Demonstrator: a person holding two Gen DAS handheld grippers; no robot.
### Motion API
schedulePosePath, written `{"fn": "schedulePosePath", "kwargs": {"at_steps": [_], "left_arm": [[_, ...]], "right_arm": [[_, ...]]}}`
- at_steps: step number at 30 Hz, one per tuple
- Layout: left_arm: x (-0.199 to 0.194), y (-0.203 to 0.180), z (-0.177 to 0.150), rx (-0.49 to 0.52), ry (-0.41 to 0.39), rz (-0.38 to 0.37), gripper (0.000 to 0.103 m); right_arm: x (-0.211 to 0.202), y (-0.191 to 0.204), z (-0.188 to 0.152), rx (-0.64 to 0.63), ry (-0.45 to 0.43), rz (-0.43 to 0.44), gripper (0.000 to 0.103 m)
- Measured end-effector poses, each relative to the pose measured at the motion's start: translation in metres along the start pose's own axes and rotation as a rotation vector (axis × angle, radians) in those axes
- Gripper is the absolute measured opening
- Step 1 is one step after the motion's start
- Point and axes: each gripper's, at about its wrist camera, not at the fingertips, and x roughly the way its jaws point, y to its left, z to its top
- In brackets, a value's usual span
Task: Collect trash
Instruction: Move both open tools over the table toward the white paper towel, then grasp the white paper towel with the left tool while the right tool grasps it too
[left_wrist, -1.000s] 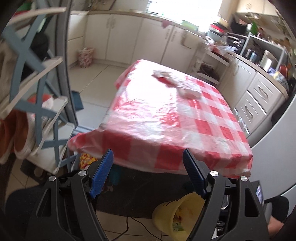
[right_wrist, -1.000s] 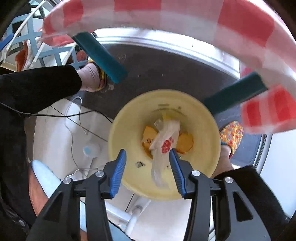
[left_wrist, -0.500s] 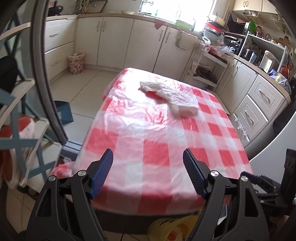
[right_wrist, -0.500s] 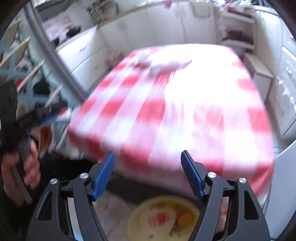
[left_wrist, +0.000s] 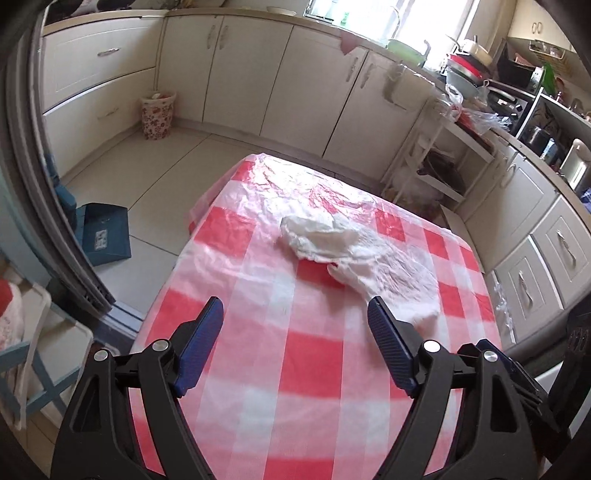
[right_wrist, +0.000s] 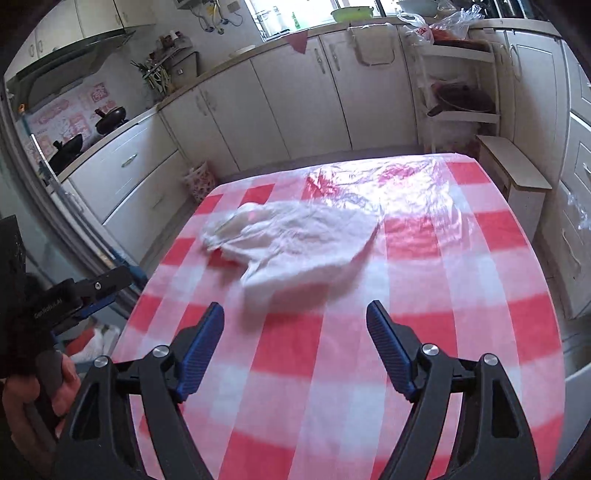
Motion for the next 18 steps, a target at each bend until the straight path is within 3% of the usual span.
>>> {"fn": "schedulePosePath", "kwargs": {"at_steps": [7,14,16,17,18], "left_arm": [[0.059,-0.013,0.033,-0.025,-0.001,0.042,0.08],[0.116,-0.034,0.054,0.048,0.037,0.102,0.085],[0.128,-0.036,0.054,0.069,0.058,0.103,0.08],[0.131,-0.036,0.054,0.075,0.062,0.107,0.072],[0.134,-0.035,0.052,0.078,0.072,0.107,0.058]], "right_arm": [[0.05,-0.005,0.018,0.018,0.062,-0.008,0.076],[0.062,0.012,0.009,-0.126,0.118,-0.043,0.071],[0.061,0.015,0.008,-0.179,0.125,-0.081,0.052],[0.06,0.015,0.007,-0.199,0.129,-0.094,0.046],[0.059,0.014,0.008,-0.21,0.134,-0.103,0.037]]}}
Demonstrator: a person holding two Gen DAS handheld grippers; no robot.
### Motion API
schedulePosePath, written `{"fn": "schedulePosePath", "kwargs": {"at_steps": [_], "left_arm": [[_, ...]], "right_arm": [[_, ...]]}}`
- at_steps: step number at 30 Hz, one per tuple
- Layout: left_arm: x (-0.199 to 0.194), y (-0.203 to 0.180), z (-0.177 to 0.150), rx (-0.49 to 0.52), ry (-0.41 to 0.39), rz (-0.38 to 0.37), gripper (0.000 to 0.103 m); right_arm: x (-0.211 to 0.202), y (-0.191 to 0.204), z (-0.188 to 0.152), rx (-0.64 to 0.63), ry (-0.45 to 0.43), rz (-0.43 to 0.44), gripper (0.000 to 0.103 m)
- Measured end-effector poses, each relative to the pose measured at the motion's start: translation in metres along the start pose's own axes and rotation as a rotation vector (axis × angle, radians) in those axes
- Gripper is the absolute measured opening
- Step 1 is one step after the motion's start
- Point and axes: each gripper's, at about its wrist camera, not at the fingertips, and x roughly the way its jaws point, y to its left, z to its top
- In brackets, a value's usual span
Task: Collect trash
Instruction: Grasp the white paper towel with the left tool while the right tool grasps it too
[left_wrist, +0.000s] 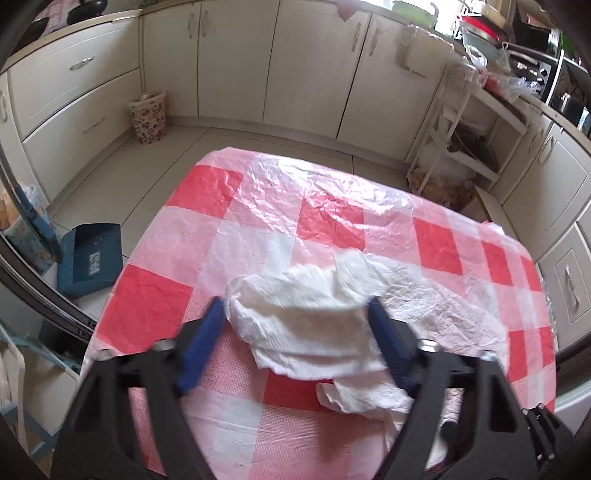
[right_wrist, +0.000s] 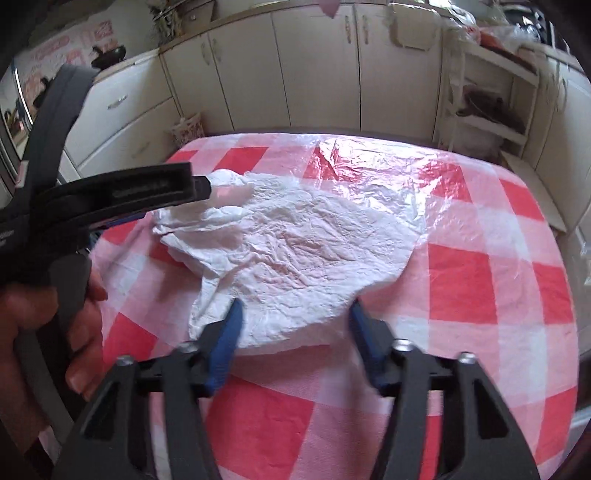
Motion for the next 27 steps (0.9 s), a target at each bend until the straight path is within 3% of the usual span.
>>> {"fn": "schedulePosePath", "kwargs": {"at_steps": [1,3,5,10,17,18,19,20,21,22,24,27], "left_arm": [[-0.002,0.001,-0.001,0.01,-0.012,0.005,0.043],[-0.003,0.005,-0.003,0.012,0.01,-0.03,0.022],[-0.008,0.009,-0.007,0.02,0.012,-0.042,0.014],[-0.041,0.022,-0.025,0.031,0.027,-0.069,0.011],[-0.11,0.051,-0.078,0.025,0.037,-0.122,0.011],[-0.116,0.054,-0.087,0.023,0.04,-0.129,0.011],[-0.125,0.058,-0.099,0.02,0.045,-0.139,0.011],[-0.132,0.061,-0.11,0.019,0.048,-0.144,0.011],[-0.141,0.064,-0.123,0.012,0.053,-0.152,0.011],[-0.146,0.067,-0.132,0.004,0.06,-0.161,0.011],[-0.157,0.073,-0.152,-0.015,0.071,-0.174,0.011],[-0.169,0.08,-0.174,-0.02,0.07,-0.182,0.011]], "right_arm": [[-0.001,-0.002,0.0,-0.008,0.008,-0.008,0.022],[-0.004,-0.011,-0.001,0.004,0.036,0.022,0.009],[-0.005,-0.014,-0.004,0.007,0.051,0.04,0.005],[-0.016,-0.007,-0.017,-0.098,0.13,0.074,0.005],[-0.058,-0.007,-0.065,-0.299,0.32,0.211,0.005],[-0.065,-0.009,-0.071,-0.306,0.327,0.216,0.008],[-0.072,-0.012,-0.074,-0.299,0.319,0.217,0.032],[-0.082,-0.015,-0.076,-0.271,0.286,0.224,0.047],[-0.09,-0.018,-0.075,-0.242,0.236,0.234,0.072],[-0.097,-0.02,-0.072,-0.219,0.195,0.246,0.085],[-0.109,-0.017,-0.071,-0.161,0.114,0.256,0.092],[-0.103,0.0,-0.076,-0.126,0.094,0.263,0.095]]}}
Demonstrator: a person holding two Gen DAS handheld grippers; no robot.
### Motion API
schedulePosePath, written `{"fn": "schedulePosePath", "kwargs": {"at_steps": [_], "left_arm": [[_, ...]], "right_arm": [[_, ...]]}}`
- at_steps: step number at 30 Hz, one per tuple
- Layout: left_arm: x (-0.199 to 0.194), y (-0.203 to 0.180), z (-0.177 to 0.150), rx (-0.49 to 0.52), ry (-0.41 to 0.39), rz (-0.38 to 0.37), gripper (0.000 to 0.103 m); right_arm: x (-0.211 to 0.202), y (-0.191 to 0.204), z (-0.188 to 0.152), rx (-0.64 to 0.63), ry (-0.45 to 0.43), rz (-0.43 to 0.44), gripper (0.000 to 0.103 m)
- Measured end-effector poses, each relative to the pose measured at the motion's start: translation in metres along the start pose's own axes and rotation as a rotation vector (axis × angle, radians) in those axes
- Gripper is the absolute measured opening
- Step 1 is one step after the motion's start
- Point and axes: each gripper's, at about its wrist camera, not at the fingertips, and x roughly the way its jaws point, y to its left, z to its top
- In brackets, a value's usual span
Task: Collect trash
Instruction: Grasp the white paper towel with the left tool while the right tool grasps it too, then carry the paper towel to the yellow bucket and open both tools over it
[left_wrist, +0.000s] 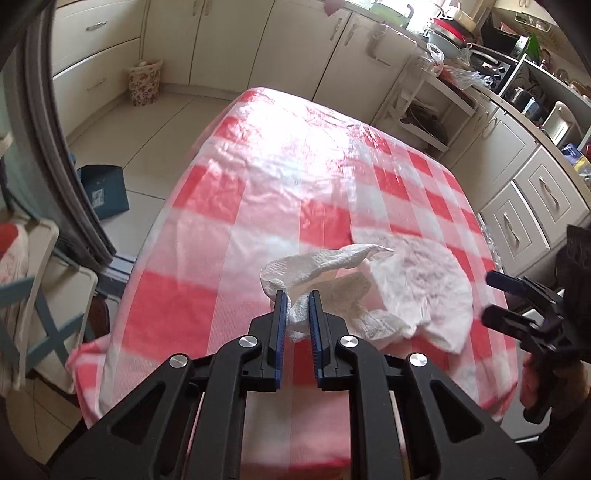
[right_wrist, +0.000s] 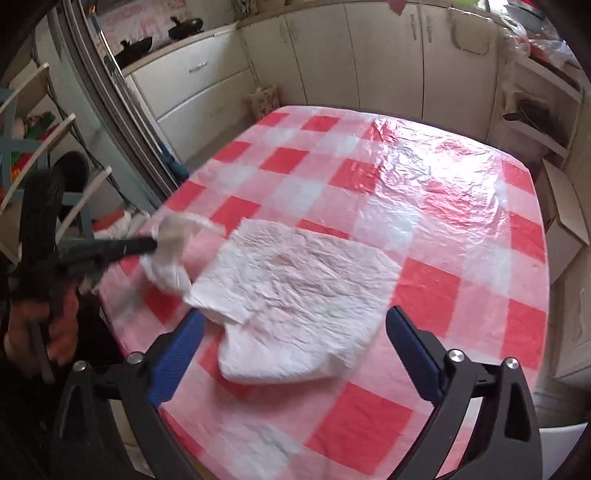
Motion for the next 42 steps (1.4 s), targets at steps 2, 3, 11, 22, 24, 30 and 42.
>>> {"fn": "schedulePosePath", "kwargs": {"at_steps": [2,3,11,22,24,30,42], "left_arm": [[-0.004,0.004,-0.008,-0.01,0.002,-0.015,0.011],[-0.005,0.006,-0.01,-0.015,0.0,-0.02,0.012],[-0.005,0.009,-0.005,-0.028,-0.001,-0.068,0.011],[-0.01,-0.001,-0.004,-0.01,-0.009,-0.092,0.011],[-0.011,-0.001,-0.007,-0.012,-0.013,-0.088,0.011],[-0.017,-0.005,-0.015,0.015,-0.031,-0.085,0.011],[-0.089,-0.036,-0.045,0.145,-0.182,-0.099,0.011]], "right_arm": [[0.023,0.01,-0.003,0.002,0.041,-0.024,0.095],[0.034,0.011,-0.005,0.003,0.063,-0.036,0.095],[0.064,0.025,-0.004,-0.094,0.037,-0.169,0.097],[0.05,0.036,-0.005,-0.136,0.026,-0.148,0.006],[0.046,0.027,-0.006,-0.091,0.019,-0.157,0.004],[0.008,0.009,-0.013,0.052,-0.053,-0.088,0.004],[-0.11,0.016,-0.072,0.322,-0.312,0.14,0.004]]}}
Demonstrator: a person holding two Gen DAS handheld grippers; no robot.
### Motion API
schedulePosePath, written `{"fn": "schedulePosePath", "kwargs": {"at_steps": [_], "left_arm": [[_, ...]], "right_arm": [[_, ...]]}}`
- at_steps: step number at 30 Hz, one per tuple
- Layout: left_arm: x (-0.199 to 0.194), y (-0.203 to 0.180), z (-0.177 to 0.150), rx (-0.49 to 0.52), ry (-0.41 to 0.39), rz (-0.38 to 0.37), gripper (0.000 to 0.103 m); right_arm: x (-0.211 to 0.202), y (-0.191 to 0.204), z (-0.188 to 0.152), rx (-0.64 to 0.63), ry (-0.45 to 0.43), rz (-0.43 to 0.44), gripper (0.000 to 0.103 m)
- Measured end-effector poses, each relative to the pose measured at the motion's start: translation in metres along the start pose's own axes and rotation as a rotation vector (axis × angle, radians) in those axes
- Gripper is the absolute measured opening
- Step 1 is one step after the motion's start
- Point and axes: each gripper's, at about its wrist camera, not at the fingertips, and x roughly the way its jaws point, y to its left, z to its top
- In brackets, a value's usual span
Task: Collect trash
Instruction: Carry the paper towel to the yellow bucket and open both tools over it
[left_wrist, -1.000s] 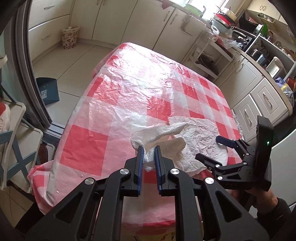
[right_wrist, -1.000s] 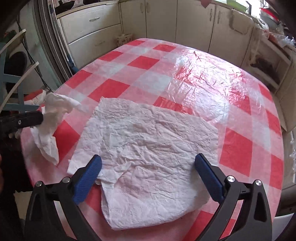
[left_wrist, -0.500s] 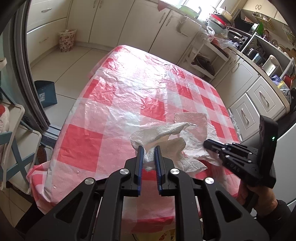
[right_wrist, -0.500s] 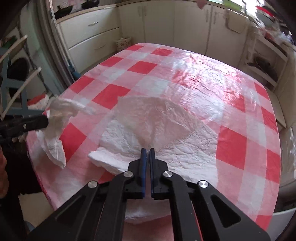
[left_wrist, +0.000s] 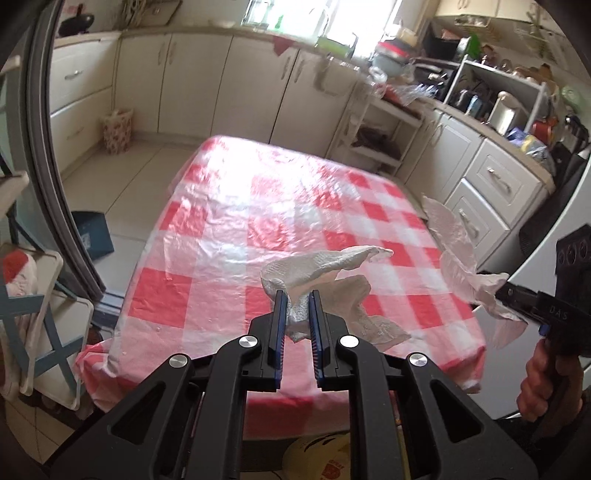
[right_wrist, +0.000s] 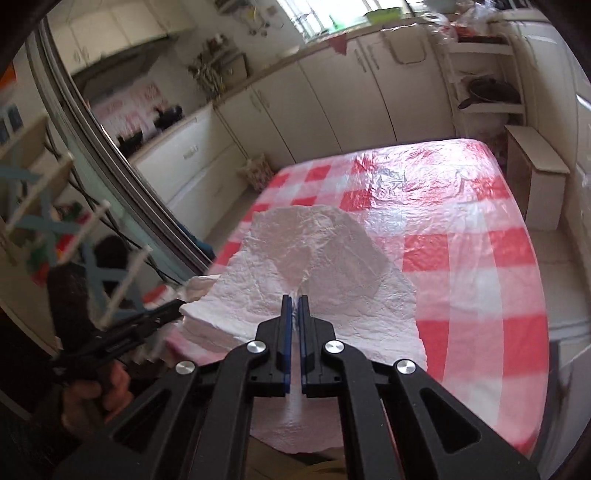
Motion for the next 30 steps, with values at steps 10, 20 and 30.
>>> {"fn": "schedulePosePath", "kwargs": {"at_steps": [10,20,30], "left_arm": [[-0.08,-0.046,-0.06,0.069,-0.021,-0.078,0.012],[-0.026,-0.093,-0.156,0.142,0.329,-0.132,0.011],[0.017,-0.106,-0.193,0.165,0.495,-0.094,0.041]], "right_arm": [[-0.066,-0.002,-0.102,0.257,-0.037,0.181,0.004],[-0.034,-0.03,-0.199,0.533,0.227,-0.074,0.004],[-0.007,-0.068,-0.229,0.684,0.318,-0.306,0.052]]}}
